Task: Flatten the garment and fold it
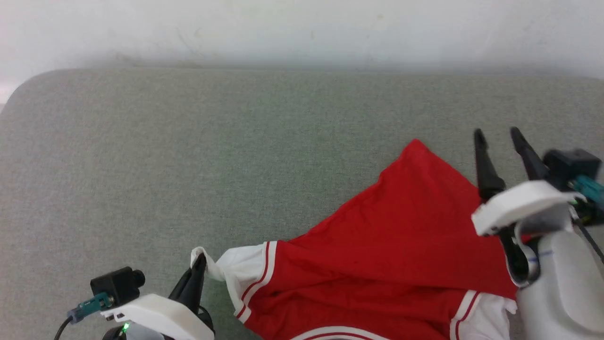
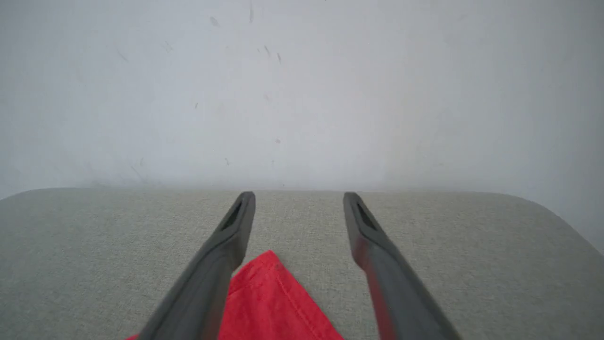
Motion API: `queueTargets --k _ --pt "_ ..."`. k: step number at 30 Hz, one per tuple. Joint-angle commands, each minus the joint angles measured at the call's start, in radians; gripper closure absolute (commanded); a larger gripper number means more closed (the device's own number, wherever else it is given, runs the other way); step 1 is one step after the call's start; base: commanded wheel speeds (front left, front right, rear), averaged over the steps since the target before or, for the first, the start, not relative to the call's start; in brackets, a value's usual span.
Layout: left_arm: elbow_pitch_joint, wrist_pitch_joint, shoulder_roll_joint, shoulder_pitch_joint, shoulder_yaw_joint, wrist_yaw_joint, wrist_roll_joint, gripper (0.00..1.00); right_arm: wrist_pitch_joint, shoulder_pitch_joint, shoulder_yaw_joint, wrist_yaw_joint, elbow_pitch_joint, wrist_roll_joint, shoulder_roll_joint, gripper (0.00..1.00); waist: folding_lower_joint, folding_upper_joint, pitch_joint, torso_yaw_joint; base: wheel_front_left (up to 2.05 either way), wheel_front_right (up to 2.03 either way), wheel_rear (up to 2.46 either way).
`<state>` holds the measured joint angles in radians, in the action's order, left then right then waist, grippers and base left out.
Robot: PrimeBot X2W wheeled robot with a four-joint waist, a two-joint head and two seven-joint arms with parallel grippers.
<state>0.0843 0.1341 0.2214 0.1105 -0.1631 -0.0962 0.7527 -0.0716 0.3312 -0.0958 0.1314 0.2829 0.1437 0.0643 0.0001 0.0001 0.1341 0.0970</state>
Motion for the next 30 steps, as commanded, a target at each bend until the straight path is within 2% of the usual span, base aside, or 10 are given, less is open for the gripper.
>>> queueTargets --k 1,5,11,16,23,25,27,30 --pt "0.0 -0.004 -0.003 -0.014 -0.001 0.007 -0.002 1.0 -0.003 0.019 0.005 -0.001 0.013 -0.007 0.007 0.0 -0.0001 -0.0001 0.017 0.016 0.0 0.0 0.0" --pt "-0.006 -0.009 -0.009 -0.034 -0.008 0.013 -0.002 1.0 0.047 0.144 0.055 -0.001 0.185 -0.03 0.026 0.0 -0.0001 -0.0001 0.044 0.047 0.0 0.0 0.0" --pt "-0.022 -0.015 -0.019 -0.065 -0.023 0.022 -0.004 1.0 0.24 0.306 0.033 -0.001 0.405 -0.112 0.039 0.0 -0.0001 -0.0001 0.089 0.1 0.0 0.0 0.0" --pt "-0.044 -0.025 -0.033 -0.093 -0.038 0.036 -0.002 1.0 0.407 0.407 0.03 -0.001 0.514 -0.181 0.05 0.0 -0.0001 -0.0001 0.125 0.138 0.0 0.0 0.0" --pt "-0.081 -0.041 -0.048 -0.119 -0.054 0.05 -0.001 1.0 0.581 0.483 -0.007 -0.001 0.616 -0.249 0.064 0.0 -0.0001 -0.0001 0.159 0.176 0.0 0.0 0.0" --pt "-0.089 -0.043 -0.049 -0.122 -0.056 0.054 0.001 1.0 0.631 0.49 -0.026 -0.001 0.635 -0.275 0.064 0.56 -0.0001 -0.0001 0.161 0.181 0.0 0.0 0.0" --pt "-0.095 -0.046 -0.05 -0.123 -0.056 0.055 0.002 1.0 0.663 0.488 -0.047 -0.001 0.642 -0.291 0.058 0.99 -0.0001 -0.0001 0.159 0.183 0.0 0.0 0.0" --pt "-0.102 -0.051 -0.048 -0.119 -0.052 0.053 0.004 1.0 0.653 0.473 -0.067 -0.001 0.63 -0.292 0.042 1.0 -0.0001 -0.0001 0.148 0.177 0.0 0.0 0.0"
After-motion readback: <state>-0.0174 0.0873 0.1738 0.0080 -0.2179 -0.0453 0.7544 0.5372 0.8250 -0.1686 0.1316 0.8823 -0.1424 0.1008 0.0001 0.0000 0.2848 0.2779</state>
